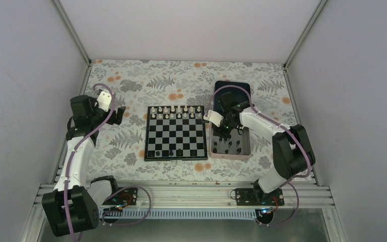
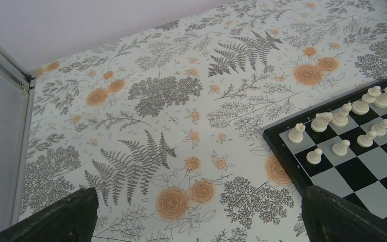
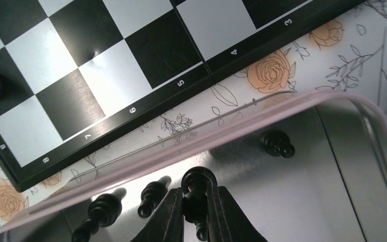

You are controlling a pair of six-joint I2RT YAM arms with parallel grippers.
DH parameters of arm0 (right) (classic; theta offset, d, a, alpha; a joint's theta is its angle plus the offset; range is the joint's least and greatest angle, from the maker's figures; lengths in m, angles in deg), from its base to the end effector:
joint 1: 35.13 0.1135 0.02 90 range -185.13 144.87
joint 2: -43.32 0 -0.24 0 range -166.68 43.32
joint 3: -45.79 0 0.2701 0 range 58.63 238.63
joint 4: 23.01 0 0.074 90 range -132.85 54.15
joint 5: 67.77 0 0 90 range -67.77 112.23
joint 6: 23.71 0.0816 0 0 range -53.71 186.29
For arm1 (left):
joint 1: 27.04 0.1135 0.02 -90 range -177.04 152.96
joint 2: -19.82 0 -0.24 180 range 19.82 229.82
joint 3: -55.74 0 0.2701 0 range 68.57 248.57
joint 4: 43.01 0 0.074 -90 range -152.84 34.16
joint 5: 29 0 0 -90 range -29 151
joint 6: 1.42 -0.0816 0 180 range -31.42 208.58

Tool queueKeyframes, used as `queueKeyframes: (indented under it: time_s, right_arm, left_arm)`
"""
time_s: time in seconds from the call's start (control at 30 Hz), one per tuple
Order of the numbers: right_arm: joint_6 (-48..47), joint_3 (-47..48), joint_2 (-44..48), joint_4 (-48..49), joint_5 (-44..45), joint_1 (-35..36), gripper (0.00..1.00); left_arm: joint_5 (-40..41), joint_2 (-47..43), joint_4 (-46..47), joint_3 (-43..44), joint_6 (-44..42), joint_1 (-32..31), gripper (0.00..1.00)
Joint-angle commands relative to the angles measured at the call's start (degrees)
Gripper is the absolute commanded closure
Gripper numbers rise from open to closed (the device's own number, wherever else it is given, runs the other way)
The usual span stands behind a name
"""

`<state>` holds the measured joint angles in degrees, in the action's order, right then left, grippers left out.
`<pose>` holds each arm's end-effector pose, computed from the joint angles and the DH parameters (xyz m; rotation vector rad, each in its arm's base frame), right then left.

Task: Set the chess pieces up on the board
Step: Pick up the chess piece from the storage box, then place the chess piece on the chessboard.

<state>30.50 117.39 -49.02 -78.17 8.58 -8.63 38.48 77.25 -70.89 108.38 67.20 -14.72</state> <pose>0.2776 0.1599 0.1090 -1.5162 2.4271 0.3127 0.2858 0.0304 0.2126 0.3902 2.0568 -0.0668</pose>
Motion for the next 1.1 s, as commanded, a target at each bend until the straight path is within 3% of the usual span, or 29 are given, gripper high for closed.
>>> queueKeyframes:
  time_s: [0.0,0.33,1.07]
  right_arm:
    - [0.6,1.6,3.5,-3.8,1.1,-0.2,0.91]
    - [3.3,2.7,5.2,-7.0,0.3,10.1,0.9]
    - [2.5,0.5,-1.4,-5.6,-2.4,17.8,0.89]
  left_arm:
    - [-0.4,-0.5,1.3,-0.6,0.6,0.4,0.0]
    - [-0.5,-0.5,1.3,-0.3,0.6,0.4,0.0]
    - [-0.5,0.1,1.1,-0.1,0.6,0.4,0.0]
